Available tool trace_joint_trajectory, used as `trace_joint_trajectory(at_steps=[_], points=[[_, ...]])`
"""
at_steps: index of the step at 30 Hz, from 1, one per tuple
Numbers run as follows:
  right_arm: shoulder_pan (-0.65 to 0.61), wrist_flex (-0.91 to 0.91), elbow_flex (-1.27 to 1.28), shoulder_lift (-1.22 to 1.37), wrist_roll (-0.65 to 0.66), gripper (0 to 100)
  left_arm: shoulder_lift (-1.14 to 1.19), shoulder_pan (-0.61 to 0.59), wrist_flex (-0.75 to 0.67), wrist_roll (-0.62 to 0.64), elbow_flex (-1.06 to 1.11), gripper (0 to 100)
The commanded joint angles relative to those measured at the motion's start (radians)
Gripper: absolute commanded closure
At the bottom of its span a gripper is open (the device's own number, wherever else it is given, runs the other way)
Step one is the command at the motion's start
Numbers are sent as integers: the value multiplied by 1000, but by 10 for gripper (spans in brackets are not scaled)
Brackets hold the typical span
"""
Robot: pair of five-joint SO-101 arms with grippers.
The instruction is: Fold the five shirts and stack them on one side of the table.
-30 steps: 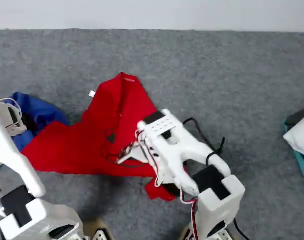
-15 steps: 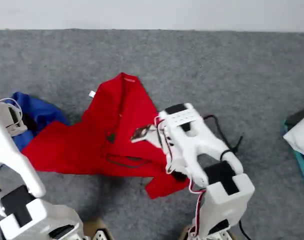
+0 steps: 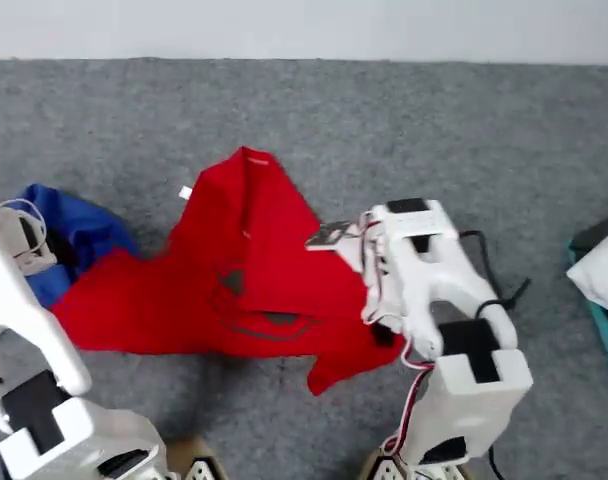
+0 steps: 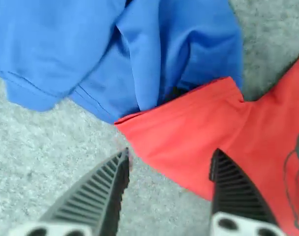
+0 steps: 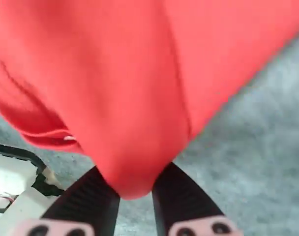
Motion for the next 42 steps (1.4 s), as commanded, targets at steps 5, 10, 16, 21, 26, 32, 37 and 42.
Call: trace_joint_trajectory(at_steps=[5, 10, 16, 21, 26, 32, 37, 42], points=[[325, -7, -288, -47, 5, 990, -6, -6, 29, -12, 110, 750], [545, -162, -575, -19, -97, 989, -6, -5, 29, -12, 150, 750], [605, -208, -735, 77, -213, 805, -6, -2, 29, -12, 160, 750], [575, -22, -747, 111, -196, 620, -6, 0, 29, -12, 160, 750], [545, 68, -793, 99, -201, 620, -6, 3, 29, -12, 160, 750], [542, 99, -891, 22, -301, 627, -6, 118, 31, -57, 159, 750], [527, 266, -890, -41, -364, 637, -3, 437, 25, -239, 142, 750], [556, 332, -809, -65, -364, 637, 54, 726, -109, -72, 4, 746]])
